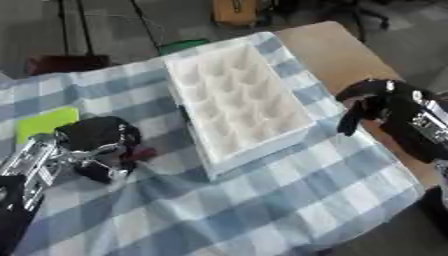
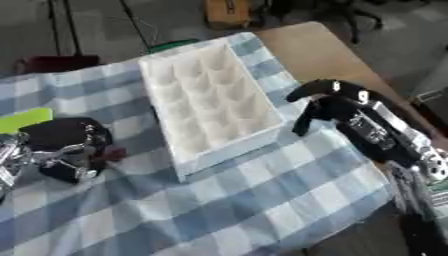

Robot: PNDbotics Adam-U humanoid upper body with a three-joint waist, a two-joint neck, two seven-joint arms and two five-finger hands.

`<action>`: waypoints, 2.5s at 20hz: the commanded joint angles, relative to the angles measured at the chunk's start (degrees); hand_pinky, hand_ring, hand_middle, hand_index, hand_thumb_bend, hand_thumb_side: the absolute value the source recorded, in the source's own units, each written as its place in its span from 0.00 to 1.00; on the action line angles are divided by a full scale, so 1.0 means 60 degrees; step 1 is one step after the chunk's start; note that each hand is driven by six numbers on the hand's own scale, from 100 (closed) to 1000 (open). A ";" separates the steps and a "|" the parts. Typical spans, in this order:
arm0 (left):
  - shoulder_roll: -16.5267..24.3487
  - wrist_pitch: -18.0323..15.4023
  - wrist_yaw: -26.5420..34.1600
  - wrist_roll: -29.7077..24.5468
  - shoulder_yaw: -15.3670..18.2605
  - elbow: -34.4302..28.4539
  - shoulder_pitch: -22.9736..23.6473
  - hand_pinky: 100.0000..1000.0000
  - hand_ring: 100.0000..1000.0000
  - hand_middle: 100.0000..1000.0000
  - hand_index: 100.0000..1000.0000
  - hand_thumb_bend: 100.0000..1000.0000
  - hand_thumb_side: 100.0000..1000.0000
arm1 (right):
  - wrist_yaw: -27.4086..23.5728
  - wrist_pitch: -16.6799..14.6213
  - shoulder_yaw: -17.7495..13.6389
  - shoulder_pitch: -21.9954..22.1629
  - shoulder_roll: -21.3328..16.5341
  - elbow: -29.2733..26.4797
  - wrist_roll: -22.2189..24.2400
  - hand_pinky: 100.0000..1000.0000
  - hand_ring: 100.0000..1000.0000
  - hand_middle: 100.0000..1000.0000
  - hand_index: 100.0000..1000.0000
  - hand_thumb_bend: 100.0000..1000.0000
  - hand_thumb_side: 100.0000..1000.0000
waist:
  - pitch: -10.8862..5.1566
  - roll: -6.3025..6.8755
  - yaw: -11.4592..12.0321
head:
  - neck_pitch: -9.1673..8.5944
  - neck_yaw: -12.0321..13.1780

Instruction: Pick up objects on the table and place them in the box.

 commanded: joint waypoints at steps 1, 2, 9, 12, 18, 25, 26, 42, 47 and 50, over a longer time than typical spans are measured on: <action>0.0390 0.0234 0.0856 -0.0230 0.0216 -0.0496 -0.0130 0.87 0.77 0.63 0.26 0.06 0.21 | -0.0010 -0.0039 -0.0059 -0.0049 -0.0142 -0.0147 -0.0001 0.53 0.47 0.72 0.80 0.00 0.73 | -0.0148 -0.0045 0.0008 | 0.0082 -0.0021; 0.0426 0.0295 0.1078 -0.0342 0.0234 -0.0621 -0.0129 0.87 0.77 0.63 0.26 0.06 0.21 | -0.0009 -0.0040 -0.0058 -0.0047 -0.0140 -0.0147 0.0002 0.53 0.47 0.72 0.80 0.00 0.73 | -0.0149 -0.0047 0.0011 | 0.0081 -0.0024; 0.0545 0.0714 0.2028 -0.0842 0.0321 -0.1193 -0.0106 0.87 0.75 0.62 0.26 0.00 0.19 | -0.0016 -0.0054 -0.0066 -0.0022 -0.0133 -0.0143 -0.0008 0.53 0.47 0.72 0.80 0.00 0.73 | -0.0164 -0.0081 0.0022 | 0.0099 -0.0034; 0.0562 0.0841 0.2219 -0.0978 0.0309 -0.1295 -0.0101 0.87 0.75 0.62 0.26 0.00 0.19 | -0.0026 -0.0060 -0.0067 -0.0023 -0.0134 -0.0142 -0.0016 0.53 0.47 0.72 0.80 0.00 0.73 | -0.0167 -0.0090 0.0024 | 0.0100 -0.0036; 0.0556 0.1029 0.2470 -0.0982 0.0309 -0.1383 -0.0133 0.86 0.74 0.59 0.21 0.00 0.17 | -0.0022 -0.0060 -0.0060 -0.0013 -0.0117 -0.0137 0.0001 0.53 0.46 0.72 0.80 0.00 0.73 | -0.0165 -0.0101 0.0017 | 0.0097 -0.0039; 0.0541 0.1250 0.2920 -0.0789 0.0300 -0.1437 -0.0207 0.84 0.71 0.55 0.16 0.00 0.16 | -0.0034 -0.0057 -0.0057 -0.0026 -0.0116 -0.0147 0.0006 0.53 0.46 0.72 0.80 0.00 0.73 | -0.0158 -0.0092 -0.0032 | 0.0092 -0.0020; 0.0536 0.1281 0.3034 -0.0760 0.0311 -0.1470 -0.0249 0.84 0.70 0.54 0.16 0.00 0.16 | -0.0035 -0.0055 -0.0054 -0.0032 -0.0114 -0.0148 0.0008 0.53 0.46 0.72 0.80 0.00 0.73 | -0.0156 -0.0086 -0.0054 | 0.0088 -0.0014; 0.0399 0.2337 0.5586 -0.0858 0.0246 -0.1080 -0.1600 0.76 0.62 0.47 0.14 0.00 0.17 | -0.0192 0.0001 0.0152 -0.0439 -0.0115 -0.0227 0.0201 0.53 0.46 0.72 0.80 0.00 0.73 | 0.0046 0.0214 -0.1329 | -0.0282 0.0454; 0.0423 0.2599 0.5991 -0.0411 0.0289 -0.0919 -0.1866 0.75 0.60 0.46 0.14 0.00 0.18 | -0.0278 0.0007 0.0230 -0.0700 -0.0122 -0.0287 0.0269 0.53 0.46 0.72 0.80 0.00 0.73 | 0.0226 0.0406 -0.2008 | -0.0572 0.0705; 0.0395 0.2654 0.6250 0.0203 0.0324 -0.0856 -0.2030 0.74 0.58 0.46 0.15 0.00 0.20 | -0.0312 0.0030 0.0270 -0.0867 -0.0118 -0.0319 0.0315 0.53 0.46 0.72 0.80 0.00 0.73 | 0.0339 0.0557 -0.2367 | -0.0750 0.0819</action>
